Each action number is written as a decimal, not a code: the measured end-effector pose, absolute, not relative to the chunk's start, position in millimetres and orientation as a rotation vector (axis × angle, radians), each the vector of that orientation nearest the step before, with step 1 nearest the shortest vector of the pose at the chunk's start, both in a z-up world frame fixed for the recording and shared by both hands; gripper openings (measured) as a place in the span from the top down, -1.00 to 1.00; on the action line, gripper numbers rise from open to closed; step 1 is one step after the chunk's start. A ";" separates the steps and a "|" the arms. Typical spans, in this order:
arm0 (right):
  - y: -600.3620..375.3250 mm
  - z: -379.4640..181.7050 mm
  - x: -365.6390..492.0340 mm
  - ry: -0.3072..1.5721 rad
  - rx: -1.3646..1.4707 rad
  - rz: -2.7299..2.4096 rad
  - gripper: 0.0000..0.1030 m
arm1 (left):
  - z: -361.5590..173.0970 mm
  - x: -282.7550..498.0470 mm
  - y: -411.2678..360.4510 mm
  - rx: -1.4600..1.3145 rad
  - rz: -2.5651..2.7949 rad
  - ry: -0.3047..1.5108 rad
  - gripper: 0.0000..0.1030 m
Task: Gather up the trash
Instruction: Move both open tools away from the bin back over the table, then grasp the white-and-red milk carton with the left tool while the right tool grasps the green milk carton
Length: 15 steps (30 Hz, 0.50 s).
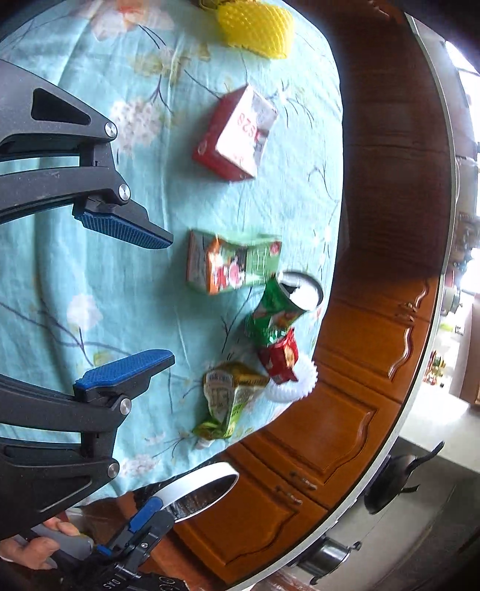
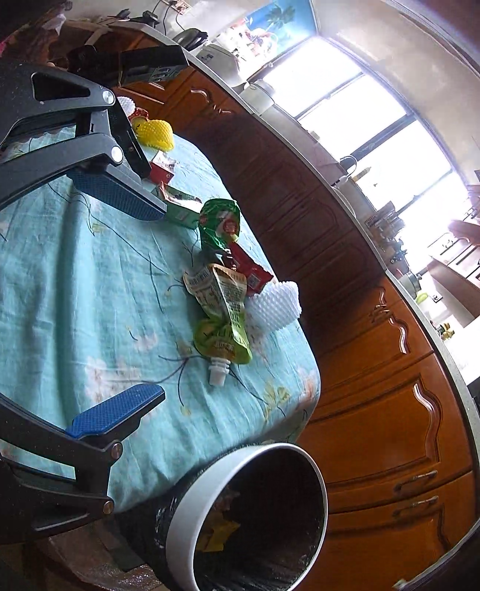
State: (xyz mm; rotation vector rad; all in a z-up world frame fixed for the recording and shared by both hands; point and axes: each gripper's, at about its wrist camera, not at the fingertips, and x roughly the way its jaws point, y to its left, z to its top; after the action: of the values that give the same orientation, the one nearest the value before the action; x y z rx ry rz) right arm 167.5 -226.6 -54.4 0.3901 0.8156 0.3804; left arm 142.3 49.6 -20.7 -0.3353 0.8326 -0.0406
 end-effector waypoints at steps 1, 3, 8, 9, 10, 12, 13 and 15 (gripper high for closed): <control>-221.3 -54.7 168.6 0.820 0.383 0.390 -0.77 | -20.9 140.6 58.1 -0.343 -0.014 0.829 -0.13; -210.4 -55.7 171.0 0.829 0.369 0.411 -0.77 | -22.2 136.4 76.3 -0.368 0.040 0.827 -0.18; -183.0 -61.2 178.2 0.855 0.341 0.455 -0.77 | -24.6 136.0 120.7 -0.486 0.124 0.834 -0.27; -178.6 -61.9 179.1 0.859 0.338 0.460 -0.77 | -23.9 138.5 127.5 -0.506 0.130 0.831 -0.31; -173.6 -62.3 180.5 0.862 0.335 0.469 -0.77 | -24.3 142.1 134.7 -0.524 0.133 0.825 -0.34; -164.9 -62.3 182.6 0.868 0.331 0.484 -0.77 | -23.3 149.5 147.3 -0.551 0.142 0.820 -0.37; -159.6 -62.5 184.4 0.870 0.327 0.491 -0.77 | -23.7 154.8 152.6 -0.561 0.144 0.822 -0.40; -147.4 -63.1 188.4 0.876 0.317 0.509 -0.77 | -27.4 167.9 161.6 -0.587 0.151 0.835 -0.41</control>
State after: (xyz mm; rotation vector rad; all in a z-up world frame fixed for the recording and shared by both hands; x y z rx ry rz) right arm 188.4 -147.4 -63.1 0.3170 0.8757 0.5092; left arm 167.9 161.6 -27.4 -0.5868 0.8354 0.1509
